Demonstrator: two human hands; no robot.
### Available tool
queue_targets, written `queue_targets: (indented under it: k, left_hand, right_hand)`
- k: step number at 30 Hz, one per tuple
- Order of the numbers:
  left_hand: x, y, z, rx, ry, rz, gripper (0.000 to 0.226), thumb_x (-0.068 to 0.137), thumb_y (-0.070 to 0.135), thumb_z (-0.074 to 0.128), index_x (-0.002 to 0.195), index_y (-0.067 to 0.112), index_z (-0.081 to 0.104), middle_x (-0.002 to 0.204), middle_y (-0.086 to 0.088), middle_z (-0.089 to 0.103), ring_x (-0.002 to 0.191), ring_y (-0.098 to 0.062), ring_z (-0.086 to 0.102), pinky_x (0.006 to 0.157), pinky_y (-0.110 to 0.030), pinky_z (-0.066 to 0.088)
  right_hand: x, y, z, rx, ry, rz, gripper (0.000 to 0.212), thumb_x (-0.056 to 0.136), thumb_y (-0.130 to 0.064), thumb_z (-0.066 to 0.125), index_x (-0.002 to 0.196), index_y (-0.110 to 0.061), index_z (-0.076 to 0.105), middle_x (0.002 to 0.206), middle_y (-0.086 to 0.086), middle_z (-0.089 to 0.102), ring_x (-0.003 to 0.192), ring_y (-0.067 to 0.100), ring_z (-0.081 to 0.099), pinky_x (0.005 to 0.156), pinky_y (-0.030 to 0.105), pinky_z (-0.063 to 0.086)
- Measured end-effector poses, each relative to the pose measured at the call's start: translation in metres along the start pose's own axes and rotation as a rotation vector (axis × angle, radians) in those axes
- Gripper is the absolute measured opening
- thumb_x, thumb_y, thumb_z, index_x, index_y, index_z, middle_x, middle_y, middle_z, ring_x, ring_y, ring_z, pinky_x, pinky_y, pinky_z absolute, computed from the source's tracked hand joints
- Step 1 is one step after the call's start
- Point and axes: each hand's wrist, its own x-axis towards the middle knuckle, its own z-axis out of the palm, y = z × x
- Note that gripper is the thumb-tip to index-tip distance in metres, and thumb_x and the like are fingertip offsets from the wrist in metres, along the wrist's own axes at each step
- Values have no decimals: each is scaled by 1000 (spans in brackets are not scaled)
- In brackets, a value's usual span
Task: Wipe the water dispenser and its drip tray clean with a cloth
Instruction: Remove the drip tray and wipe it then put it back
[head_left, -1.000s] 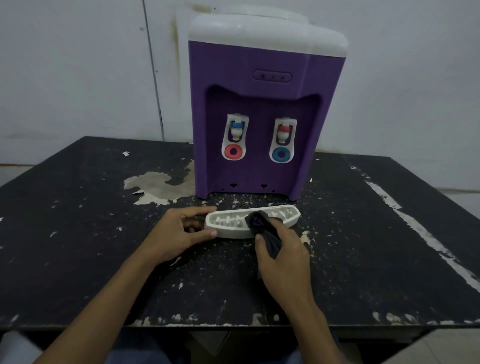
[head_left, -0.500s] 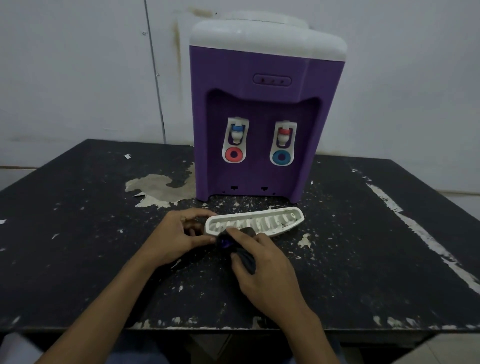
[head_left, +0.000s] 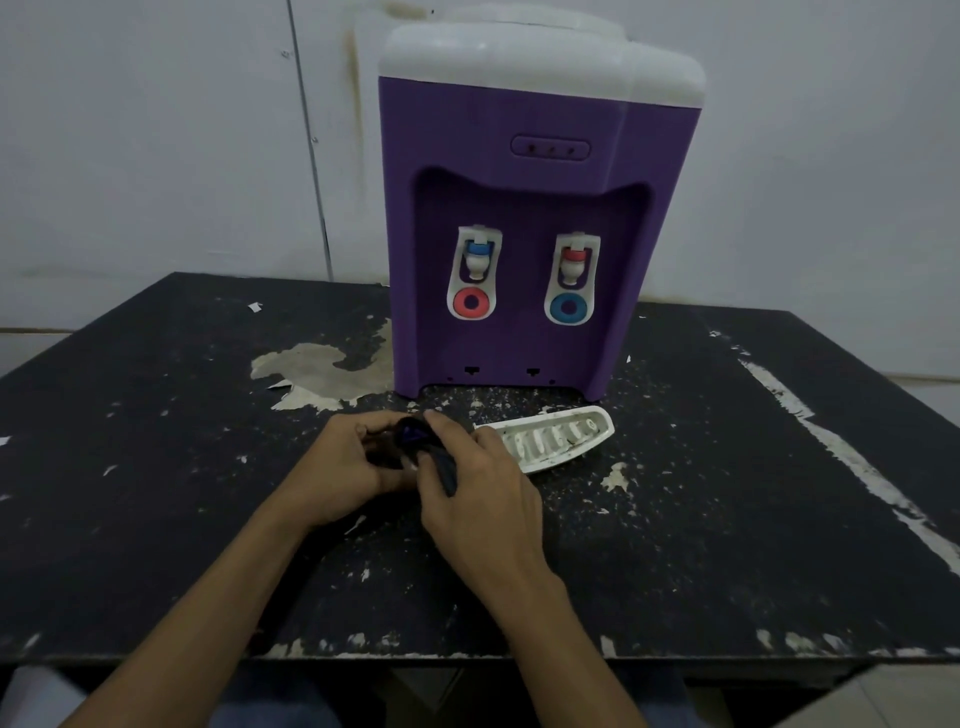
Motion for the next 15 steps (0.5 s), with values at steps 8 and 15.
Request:
queue_targets:
  k: [8,15]
  left_hand:
    - [1,0,2,-1,21,-56,47,61,0,92,103,13,75,116,6,74,96,-41,68,87,-64,52]
    - [4,1,4,-15,-4,-73,42,62,2,90,99,14,74,118,5,73,91,-38,69,71,-37,48]
  right_hand:
    - [20,22,-26,-75,36,66,37,97,-36,52,134,-37,53,115,-5,54,95,14,59,78,33,52]
    - [37,45,-46,-96,-14,62,31,95,-33,55,126,-39,59,106,-5,56,94,17,60,80,37,53]
